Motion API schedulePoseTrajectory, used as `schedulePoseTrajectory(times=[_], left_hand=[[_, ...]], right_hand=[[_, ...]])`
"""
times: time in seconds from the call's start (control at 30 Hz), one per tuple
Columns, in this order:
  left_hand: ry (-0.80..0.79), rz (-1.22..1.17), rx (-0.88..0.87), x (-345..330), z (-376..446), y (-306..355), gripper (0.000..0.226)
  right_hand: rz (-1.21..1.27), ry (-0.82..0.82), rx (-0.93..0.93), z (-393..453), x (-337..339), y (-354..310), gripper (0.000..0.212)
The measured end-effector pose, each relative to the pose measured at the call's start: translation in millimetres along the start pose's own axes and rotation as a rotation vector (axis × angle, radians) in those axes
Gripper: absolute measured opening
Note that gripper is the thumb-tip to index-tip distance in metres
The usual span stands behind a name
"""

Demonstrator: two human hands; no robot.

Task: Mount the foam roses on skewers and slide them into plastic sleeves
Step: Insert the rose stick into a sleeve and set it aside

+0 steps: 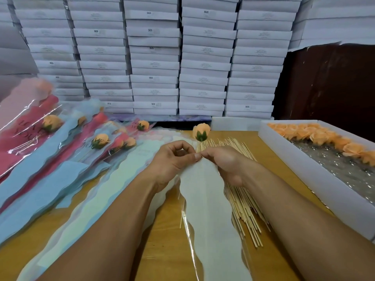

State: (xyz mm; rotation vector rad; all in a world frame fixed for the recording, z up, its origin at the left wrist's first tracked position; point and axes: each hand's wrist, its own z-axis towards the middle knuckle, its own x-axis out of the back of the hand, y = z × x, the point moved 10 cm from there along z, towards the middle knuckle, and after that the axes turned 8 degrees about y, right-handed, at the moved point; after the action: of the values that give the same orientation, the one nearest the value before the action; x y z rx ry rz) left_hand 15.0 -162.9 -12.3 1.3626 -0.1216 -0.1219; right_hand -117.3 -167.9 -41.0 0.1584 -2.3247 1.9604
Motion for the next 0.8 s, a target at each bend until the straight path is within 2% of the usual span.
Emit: schedulePoseTrajectory(times=[0.13,0.33,0.43,0.5,0.57,0.67,0.8], left_hand=[[0.063,0.0,-0.014,2.2,2.1,0.3,0.01],[0.05,-0.186,0.073,-5.3,-0.6,-4.1,0.012],[0.029,-0.237,0.106,-9.6,-1.2,-4.7,0.014],[0.002,-0.255,0.115,-12.5,-2.0,-3.6,0.017],[-0.028,-0.261,0.122,-14.9,-2.6,-3.2,0.019],[-0.072,-0.233,0.124,-18.7,-3.2,-4.2,0.017],[-0.114,-0.191,0.139,-24.0,-3.1,-8.8,0.018]], right_hand=[[-0.032,0.003,0.046,-1.6,-0.9,-2.0,0.022],[-0.058,-0.014,0.179,-5.1,-6.5,-11.9,0.029],[-0.12,0.074,0.168,-3.6,0.4,-11.1,0.045],[-0.129,0.164,0.188,-2.7,8.7,-14.4,0.047],[-0.047,0.204,0.229,-3.4,14.0,-20.4,0.034],[0.137,0.128,0.261,-3.5,12.3,-28.5,0.054],[0.215,0.056,0.283,-6.2,5.2,-33.9,0.038]])
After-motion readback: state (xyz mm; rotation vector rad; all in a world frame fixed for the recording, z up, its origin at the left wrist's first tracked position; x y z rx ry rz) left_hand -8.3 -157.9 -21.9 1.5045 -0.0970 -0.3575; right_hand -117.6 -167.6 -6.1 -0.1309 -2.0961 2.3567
